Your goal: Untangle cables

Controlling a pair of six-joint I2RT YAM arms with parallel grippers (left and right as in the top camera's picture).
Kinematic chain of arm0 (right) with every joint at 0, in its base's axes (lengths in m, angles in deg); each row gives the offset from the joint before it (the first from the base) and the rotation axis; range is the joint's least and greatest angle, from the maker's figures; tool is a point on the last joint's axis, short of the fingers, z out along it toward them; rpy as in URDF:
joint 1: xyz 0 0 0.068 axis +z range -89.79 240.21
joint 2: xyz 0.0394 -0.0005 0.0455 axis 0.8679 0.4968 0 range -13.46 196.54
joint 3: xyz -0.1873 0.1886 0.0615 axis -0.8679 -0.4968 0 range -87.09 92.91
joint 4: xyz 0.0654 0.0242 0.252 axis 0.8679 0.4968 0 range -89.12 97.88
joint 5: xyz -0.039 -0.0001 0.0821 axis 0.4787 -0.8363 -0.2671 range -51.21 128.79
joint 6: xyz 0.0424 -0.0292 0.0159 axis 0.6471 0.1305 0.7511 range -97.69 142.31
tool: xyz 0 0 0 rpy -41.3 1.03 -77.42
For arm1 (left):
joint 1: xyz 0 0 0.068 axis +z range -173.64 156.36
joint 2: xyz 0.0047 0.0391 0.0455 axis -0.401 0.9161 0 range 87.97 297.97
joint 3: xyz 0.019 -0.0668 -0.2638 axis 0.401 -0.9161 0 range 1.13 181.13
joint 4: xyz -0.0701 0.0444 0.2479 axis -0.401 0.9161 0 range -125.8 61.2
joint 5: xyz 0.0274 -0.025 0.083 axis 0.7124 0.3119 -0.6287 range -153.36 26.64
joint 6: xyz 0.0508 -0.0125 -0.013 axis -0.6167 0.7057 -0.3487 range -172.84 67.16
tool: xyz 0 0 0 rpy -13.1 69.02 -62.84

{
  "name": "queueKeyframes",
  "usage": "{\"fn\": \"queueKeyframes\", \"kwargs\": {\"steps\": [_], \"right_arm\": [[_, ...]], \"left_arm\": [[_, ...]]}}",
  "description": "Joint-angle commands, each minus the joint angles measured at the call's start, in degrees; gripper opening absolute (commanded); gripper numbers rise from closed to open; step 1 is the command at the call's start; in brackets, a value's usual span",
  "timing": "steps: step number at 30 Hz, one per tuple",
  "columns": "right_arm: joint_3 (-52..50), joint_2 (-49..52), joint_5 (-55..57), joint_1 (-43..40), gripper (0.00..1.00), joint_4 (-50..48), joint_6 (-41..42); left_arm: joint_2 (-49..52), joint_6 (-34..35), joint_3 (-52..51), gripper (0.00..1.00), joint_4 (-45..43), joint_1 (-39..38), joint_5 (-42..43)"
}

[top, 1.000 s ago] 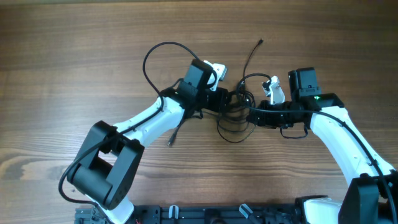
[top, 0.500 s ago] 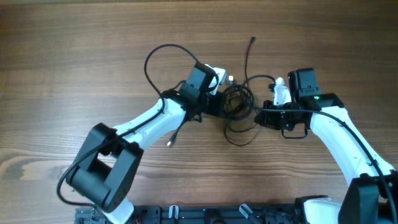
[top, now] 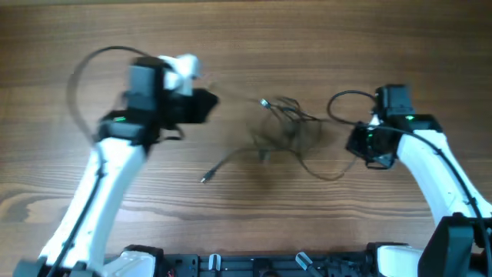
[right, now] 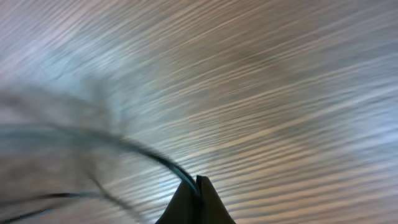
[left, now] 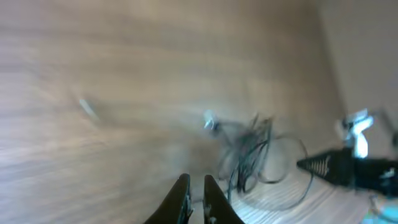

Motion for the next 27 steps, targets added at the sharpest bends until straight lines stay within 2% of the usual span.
{"fn": "queueKeyframes", "kwargs": {"steps": [1,7,11,13,17,20,23,27], "right_arm": [[5.6,-2.0,4.9,-3.5,0.04,2.0,-1.3],[13.8,-5.6,2.4,-7.1,0.04,5.1,-6.5],[17.4,-7.9,-24.7,-6.5,0.04,5.0,-23.5],[17.6,-9.0,-44.9,-5.5,0.04,4.8,-32.0],[17.6,-9.1,-58.3,-3.8,0.04,2.0,-32.5],[17.6,-9.1,-57.1,-1.8,0.04,-1.7,-29.1],[17.6,-9.1,-47.6,0.5,0.04,-4.6,-21.9],[17.9,-9.3,-38.2,4.9,0.04,-5.0,-18.4]], "left_arm": [[-2.4,0.1,0.6,0.10,0.1,10.3,11.2],[-2.2,4.5,0.6,0.13,1.0,19.2,11.8],[-2.1,5.9,0.5,0.24,2.1,18.5,11.8],[-1.8,5.9,0.5,0.37,2.2,16.4,11.8],[-0.5,5.9,0.5,0.55,2.2,11.8,11.8],[1.5,5.9,0.5,0.61,1.9,7.1,11.8],[4.0,5.9,0.5,0.64,1.0,2.6,11.8],[7.9,5.9,0.5,0.67,-2.3,-4.4,11.8]]}}
